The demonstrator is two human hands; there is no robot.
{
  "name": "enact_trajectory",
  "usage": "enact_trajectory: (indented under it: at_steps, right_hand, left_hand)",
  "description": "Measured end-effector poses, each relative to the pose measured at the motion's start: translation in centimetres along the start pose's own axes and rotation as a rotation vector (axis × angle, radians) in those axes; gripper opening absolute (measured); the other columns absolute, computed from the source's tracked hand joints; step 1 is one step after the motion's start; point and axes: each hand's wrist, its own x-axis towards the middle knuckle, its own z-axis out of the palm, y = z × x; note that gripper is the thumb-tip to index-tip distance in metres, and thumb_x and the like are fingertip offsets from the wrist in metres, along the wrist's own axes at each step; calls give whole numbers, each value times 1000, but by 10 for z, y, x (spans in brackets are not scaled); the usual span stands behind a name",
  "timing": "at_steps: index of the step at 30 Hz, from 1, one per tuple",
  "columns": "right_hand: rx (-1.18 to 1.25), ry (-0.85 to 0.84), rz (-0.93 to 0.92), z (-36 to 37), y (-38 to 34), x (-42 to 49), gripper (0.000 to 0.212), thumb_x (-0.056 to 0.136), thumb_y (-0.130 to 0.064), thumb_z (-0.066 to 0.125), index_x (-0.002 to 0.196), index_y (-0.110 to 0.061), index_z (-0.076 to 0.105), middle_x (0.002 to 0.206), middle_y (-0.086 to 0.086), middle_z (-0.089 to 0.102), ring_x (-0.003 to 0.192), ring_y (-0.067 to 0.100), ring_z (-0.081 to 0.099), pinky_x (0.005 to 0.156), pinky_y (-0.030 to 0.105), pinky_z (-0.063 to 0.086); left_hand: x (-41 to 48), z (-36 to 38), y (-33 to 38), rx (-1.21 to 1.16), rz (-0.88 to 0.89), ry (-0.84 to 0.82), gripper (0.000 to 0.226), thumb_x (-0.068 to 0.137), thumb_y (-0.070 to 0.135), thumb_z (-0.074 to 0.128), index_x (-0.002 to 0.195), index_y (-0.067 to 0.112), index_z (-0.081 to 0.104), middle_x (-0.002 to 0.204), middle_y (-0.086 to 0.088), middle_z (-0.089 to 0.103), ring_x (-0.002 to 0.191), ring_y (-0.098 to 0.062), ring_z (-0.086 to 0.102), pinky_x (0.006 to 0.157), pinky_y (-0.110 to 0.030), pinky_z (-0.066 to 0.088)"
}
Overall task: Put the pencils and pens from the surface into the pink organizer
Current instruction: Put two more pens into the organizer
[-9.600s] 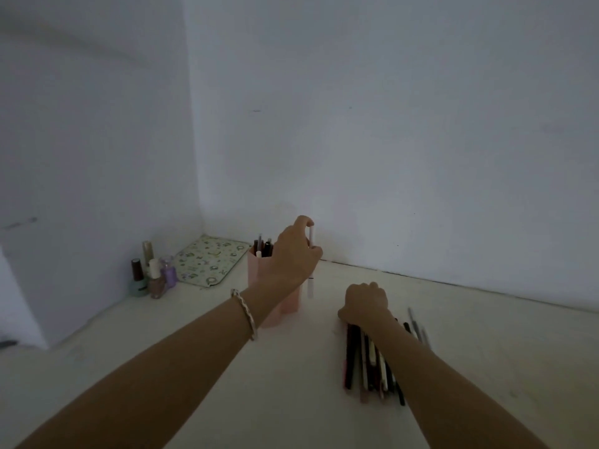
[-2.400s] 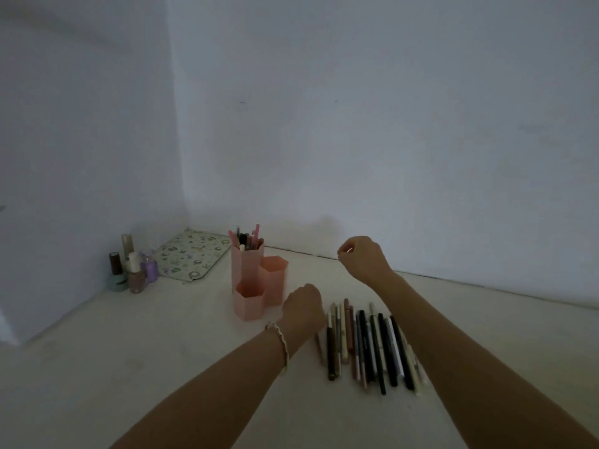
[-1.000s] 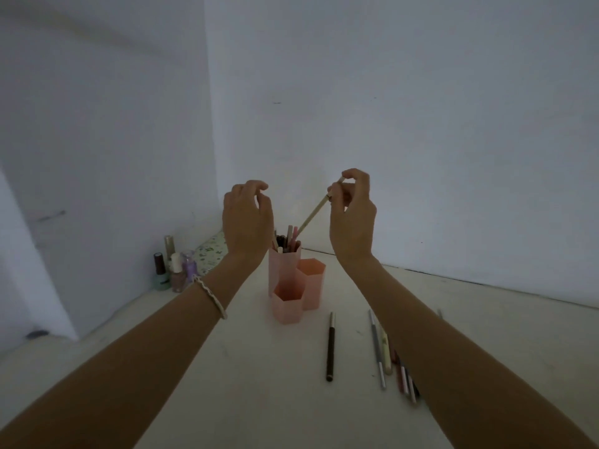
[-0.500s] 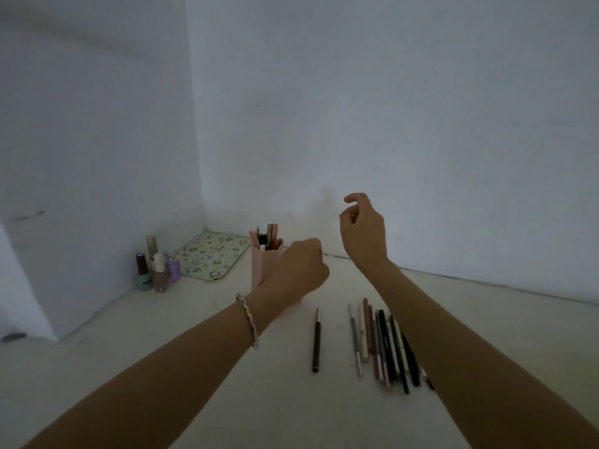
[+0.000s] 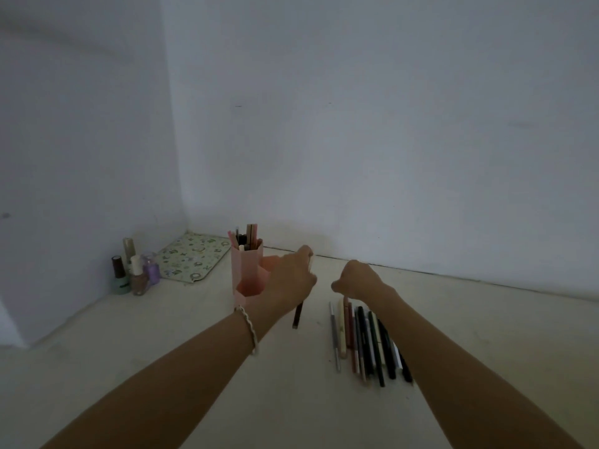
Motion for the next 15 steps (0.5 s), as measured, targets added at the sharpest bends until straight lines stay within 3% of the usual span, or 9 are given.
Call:
enact_trajectory:
  at_steps: [5, 7, 10, 13, 15]
  right_hand:
    - [-133, -55, 9, 31, 7, -2, 37, 78, -37, 70, 66, -17, 42, 65, -3, 47, 56, 10, 45, 49, 21, 36]
    - [-126, -64, 6, 44, 5, -2, 36, 78, -32, 70, 65, -17, 41, 63, -3, 46, 55, 9, 44, 49, 20, 36]
    - [82, -30, 11, 43, -5, 1, 42, 81, -28, 67, 55, -15, 36, 53, -2, 38, 45, 9, 35, 46, 18, 29]
    - [301, 90, -15, 13, -24, 6, 45, 89, -27, 61, 52, -11, 39, 48, 1, 38, 42, 11, 36, 43, 18, 28]
    - [452, 181, -66, -10, -41, 7, 39, 92, -21, 54, 63, 4, 54, 59, 18, 55, 52, 19, 51, 52, 21, 40]
  left_hand:
    - [3, -15, 5, -116, 111, 243, 41, 87, 14, 58, 127, 22, 52, 88, 2, 61, 77, -9, 57, 57, -10, 34]
    - [3, -23, 6, -143, 135, 303, 41, 89, 13, 57, 128, 22, 52, 91, 1, 62, 79, -10, 60, 61, -13, 44]
    - [7, -51, 2, -283, 147, 473, 40, 91, 11, 58, 129, 22, 51, 95, -1, 63, 82, -14, 64, 75, -32, 58]
    - [24, -91, -15, -378, 124, 767, 38, 92, 9, 56, 128, 22, 50, 99, -3, 63, 81, -12, 64, 73, -28, 59]
    - [34, -112, -31, -393, 93, 882, 38, 93, 9, 54, 129, 21, 50, 100, -4, 62, 82, -11, 63, 72, -26, 59]
